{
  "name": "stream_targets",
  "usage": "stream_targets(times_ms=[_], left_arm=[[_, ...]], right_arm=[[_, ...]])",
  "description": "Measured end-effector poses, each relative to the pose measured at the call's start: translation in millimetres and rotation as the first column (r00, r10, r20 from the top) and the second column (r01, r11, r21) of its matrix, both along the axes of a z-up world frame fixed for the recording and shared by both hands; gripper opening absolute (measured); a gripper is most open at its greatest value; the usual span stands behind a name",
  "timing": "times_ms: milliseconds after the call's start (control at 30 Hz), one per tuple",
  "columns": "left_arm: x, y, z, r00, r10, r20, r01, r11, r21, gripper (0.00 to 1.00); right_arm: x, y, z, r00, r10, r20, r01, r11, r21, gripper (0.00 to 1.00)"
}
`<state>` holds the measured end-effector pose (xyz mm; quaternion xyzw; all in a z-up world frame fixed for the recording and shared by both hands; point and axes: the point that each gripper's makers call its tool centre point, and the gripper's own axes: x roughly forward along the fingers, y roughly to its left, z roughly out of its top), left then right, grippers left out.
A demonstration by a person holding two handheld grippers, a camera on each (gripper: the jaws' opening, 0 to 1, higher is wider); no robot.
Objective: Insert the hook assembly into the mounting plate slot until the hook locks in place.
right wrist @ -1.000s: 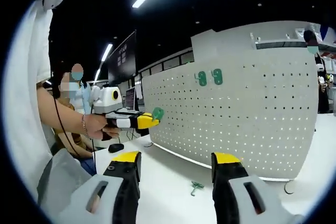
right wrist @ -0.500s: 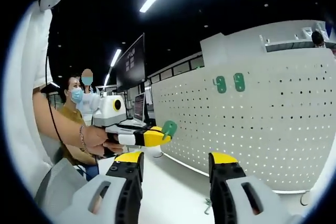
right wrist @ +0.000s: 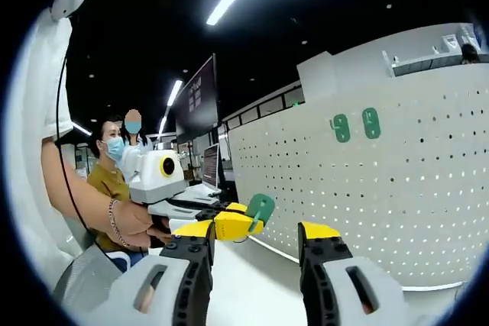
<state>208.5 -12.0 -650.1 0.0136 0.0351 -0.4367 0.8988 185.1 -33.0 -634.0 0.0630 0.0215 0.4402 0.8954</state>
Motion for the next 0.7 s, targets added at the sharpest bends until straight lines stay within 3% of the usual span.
stream_targets(times_ms=[300, 700], left_arm=[[-1.0, 0, 1.4, 1.0, 0.02, -0.005, -0.02, 1.0, -0.019, 0.03], [-4.0, 0, 2.4, 0.999, 0.038, -0.016, -0.039, 0.998, -0.043, 0.03]], right_arm=[[5, 8, 5.3, 1.0, -0.003, 0.001, 0.003, 1.0, 0.025, 0.28], [9, 18, 2.6, 1.0, -0.004, 0.012, 0.004, 1.0, 0.0, 0.15]])
